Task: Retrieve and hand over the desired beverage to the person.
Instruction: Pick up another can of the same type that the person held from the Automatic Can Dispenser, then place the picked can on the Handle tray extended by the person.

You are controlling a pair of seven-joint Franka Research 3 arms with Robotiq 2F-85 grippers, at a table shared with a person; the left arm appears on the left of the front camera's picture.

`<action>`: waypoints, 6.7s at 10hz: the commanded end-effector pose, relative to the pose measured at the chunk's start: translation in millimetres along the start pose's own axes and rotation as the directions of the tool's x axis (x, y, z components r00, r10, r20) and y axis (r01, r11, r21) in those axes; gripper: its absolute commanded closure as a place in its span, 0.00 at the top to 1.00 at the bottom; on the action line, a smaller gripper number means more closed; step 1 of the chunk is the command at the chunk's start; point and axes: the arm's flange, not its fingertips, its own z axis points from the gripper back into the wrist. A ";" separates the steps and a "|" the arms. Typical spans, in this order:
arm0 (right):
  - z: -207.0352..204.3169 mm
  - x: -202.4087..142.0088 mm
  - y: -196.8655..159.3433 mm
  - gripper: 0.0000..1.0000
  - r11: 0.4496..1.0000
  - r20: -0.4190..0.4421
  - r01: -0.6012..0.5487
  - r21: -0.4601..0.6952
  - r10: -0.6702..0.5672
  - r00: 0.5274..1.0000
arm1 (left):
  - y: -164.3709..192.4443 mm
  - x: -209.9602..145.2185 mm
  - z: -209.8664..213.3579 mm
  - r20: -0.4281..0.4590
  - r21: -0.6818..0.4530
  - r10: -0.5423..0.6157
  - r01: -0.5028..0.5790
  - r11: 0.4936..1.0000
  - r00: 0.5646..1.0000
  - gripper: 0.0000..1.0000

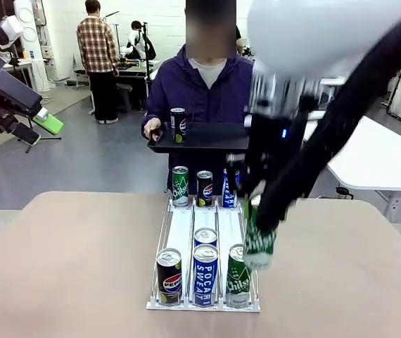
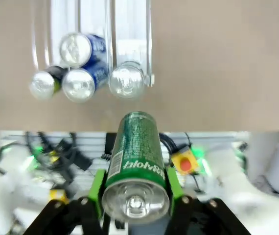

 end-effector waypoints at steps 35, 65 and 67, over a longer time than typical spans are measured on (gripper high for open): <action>104.9 64.9 18.8 0.00 0.999 0.087 0.017 0.046 -0.021 0.996 | 0.3 -0.2 0.8 -0.002 -0.007 -0.003 0.003 1.000 1.000 1.00; 0.0 293.4 66.0 1.00 0.999 -0.076 -0.020 -0.042 0.017 0.997 | 0.3 -0.2 0.8 -0.002 -0.007 -0.003 0.003 1.000 1.000 1.00; 4.2 290.7 63.9 1.00 0.999 -0.072 -0.027 -0.024 0.025 0.997 | 0.3 -0.2 0.8 -0.002 -0.007 -0.003 0.003 1.000 1.000 1.00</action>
